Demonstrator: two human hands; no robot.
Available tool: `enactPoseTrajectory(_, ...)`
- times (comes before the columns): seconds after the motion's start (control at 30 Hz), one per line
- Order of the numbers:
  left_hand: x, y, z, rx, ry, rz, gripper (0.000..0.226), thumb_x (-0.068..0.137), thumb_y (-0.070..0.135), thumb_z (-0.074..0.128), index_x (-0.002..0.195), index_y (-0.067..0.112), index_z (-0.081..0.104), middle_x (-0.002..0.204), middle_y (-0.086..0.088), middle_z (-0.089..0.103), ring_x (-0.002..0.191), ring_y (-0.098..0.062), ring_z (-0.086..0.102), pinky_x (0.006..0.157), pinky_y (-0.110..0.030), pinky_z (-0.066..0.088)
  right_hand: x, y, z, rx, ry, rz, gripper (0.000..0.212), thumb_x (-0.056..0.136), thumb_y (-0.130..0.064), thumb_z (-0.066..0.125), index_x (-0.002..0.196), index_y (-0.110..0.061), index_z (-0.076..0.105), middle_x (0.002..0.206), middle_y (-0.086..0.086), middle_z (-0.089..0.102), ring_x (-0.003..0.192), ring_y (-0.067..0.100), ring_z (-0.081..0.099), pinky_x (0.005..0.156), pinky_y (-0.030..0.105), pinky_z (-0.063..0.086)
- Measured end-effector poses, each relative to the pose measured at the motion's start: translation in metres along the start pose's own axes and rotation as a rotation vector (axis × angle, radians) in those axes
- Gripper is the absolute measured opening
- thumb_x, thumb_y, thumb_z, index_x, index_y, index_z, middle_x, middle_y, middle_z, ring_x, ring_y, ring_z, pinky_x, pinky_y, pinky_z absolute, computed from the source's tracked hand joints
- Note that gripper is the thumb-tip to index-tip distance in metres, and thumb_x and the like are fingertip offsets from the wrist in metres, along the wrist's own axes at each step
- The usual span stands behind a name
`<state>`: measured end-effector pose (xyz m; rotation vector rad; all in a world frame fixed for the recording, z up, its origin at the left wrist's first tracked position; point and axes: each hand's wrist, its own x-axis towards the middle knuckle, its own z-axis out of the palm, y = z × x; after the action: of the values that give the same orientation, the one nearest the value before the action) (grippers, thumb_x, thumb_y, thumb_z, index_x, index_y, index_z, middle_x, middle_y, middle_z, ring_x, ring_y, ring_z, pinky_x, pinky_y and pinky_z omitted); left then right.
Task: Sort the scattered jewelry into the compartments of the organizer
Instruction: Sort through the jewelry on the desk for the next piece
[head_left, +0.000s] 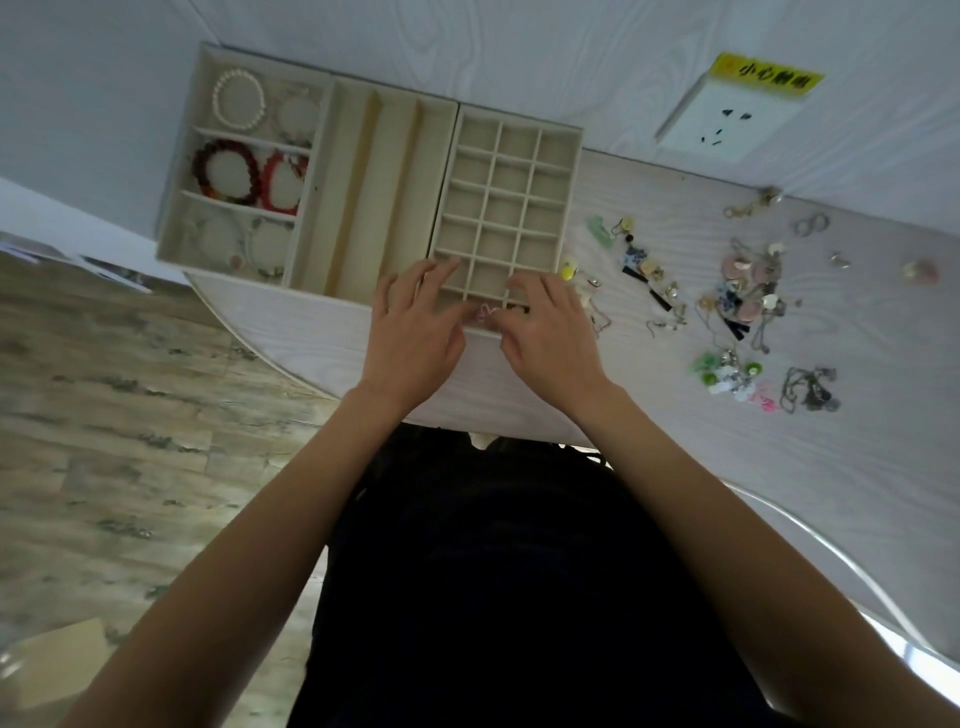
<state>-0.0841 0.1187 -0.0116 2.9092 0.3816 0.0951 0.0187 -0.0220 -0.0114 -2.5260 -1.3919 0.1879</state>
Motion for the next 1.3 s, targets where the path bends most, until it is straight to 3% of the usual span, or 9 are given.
enactPoseTrajectory(0.1,0.001,-0.003,0.000,0.016,0.000,0.014,0.029,0.083,0.020,0.049,0.101,0.029,0.069,0.139,-0.004,0.048,0.127,-0.025,0.038,0.105,-0.048,0.027,0.000,-0.003,0.000,0.043,-0.047,0.028,0.034,0.080,-0.019,0.042,0.094,-0.017,0.072,0.112,0.012,0.058,0.105,0.029,0.047,0.085,0.040,0.038)
enactPoseTrajectory(0.3,-0.003,-0.005,0.001,-0.023,0.099,0.022,0.026,0.080,0.012,0.058,0.100,0.025,0.070,0.134,-0.005,0.053,0.125,-0.024,0.041,0.104,-0.041,0.026,0.000,-0.003,-0.005,-0.042,-0.056,0.051,0.035,0.080,-0.021,0.041,0.097,-0.018,0.072,0.119,0.013,0.056,0.109,0.028,0.041,0.087,0.036,0.028)
enactPoseTrajectory(0.5,-0.006,0.004,0.006,0.075,0.027,0.017,0.034,0.075,0.010,0.059,0.103,0.028,0.069,0.139,-0.006,0.047,0.130,-0.024,0.035,0.107,-0.051,0.025,0.000,-0.012,-0.003,-0.062,-0.112,0.049,0.040,0.079,-0.021,0.036,0.090,-0.012,0.073,0.121,0.014,0.056,0.106,0.033,0.051,0.085,0.043,0.041)
enactPoseTrajectory(0.7,-0.003,0.010,0.007,0.120,-0.002,-0.005,0.038,0.074,0.010,0.058,0.108,0.024,0.068,0.142,-0.007,0.044,0.132,-0.025,0.031,0.109,-0.051,0.016,-0.006,-0.015,0.003,-0.057,-0.111,0.047,0.038,0.082,-0.023,0.037,0.097,-0.012,0.071,0.120,0.012,0.055,0.107,0.030,0.050,0.084,0.040,0.038)
enactPoseTrajectory(0.87,-0.010,0.017,0.000,0.043,0.071,-0.004,0.033,0.077,0.008,0.055,0.107,0.015,0.067,0.128,-0.010,0.055,0.123,-0.029,0.043,0.100,-0.044,0.034,-0.023,-0.005,-0.011,0.164,0.045,0.122,0.027,0.088,-0.023,0.047,0.103,-0.015,0.069,0.117,0.006,0.057,0.110,0.022,0.041,0.087,0.035,0.034)
enactPoseTrajectory(1.0,-0.012,0.041,-0.001,-0.126,0.020,0.055,0.034,0.080,0.017,0.049,0.109,0.012,0.066,0.112,-0.005,0.064,0.106,-0.028,0.054,0.087,-0.038,0.041,-0.069,0.031,-0.030,0.302,0.339,0.329,0.025,0.090,-0.017,0.047,0.101,-0.011,0.069,0.095,0.002,0.069,0.090,0.019,0.055,0.081,0.031,0.040)
enactPoseTrajectory(1.1,-0.011,0.059,0.009,-0.131,-0.069,0.062,0.037,0.081,0.023,0.047,0.112,0.012,0.065,0.110,-0.007,0.064,0.106,-0.032,0.057,0.083,-0.041,0.045,-0.113,0.070,-0.032,0.275,0.430,0.611,0.022,0.089,-0.013,0.050,0.099,-0.009,0.069,0.090,0.005,0.070,0.081,0.024,0.061,0.073,0.028,0.043)
enactPoseTrajectory(1.2,-0.009,0.066,0.017,-0.131,-0.086,-0.013,0.033,0.080,0.016,0.065,0.112,0.010,0.065,0.110,-0.011,0.063,0.110,-0.037,0.054,0.084,-0.044,0.044,-0.148,0.106,-0.032,0.149,0.413,0.874,0.023,0.086,-0.002,0.053,0.103,-0.007,0.067,0.099,0.014,0.066,0.091,0.031,0.060,0.077,0.026,0.037)
enactPoseTrajectory(1.3,-0.005,0.067,0.022,-0.134,-0.046,-0.041,0.025,0.080,0.013,0.068,0.104,0.010,0.066,0.102,-0.011,0.064,0.105,-0.037,0.056,0.083,-0.043,0.046,-0.162,0.127,-0.033,0.072,0.313,0.981,0.031,0.084,0.004,0.052,0.111,-0.005,0.063,0.115,0.019,0.059,0.105,0.033,0.054,0.085,0.032,0.041)
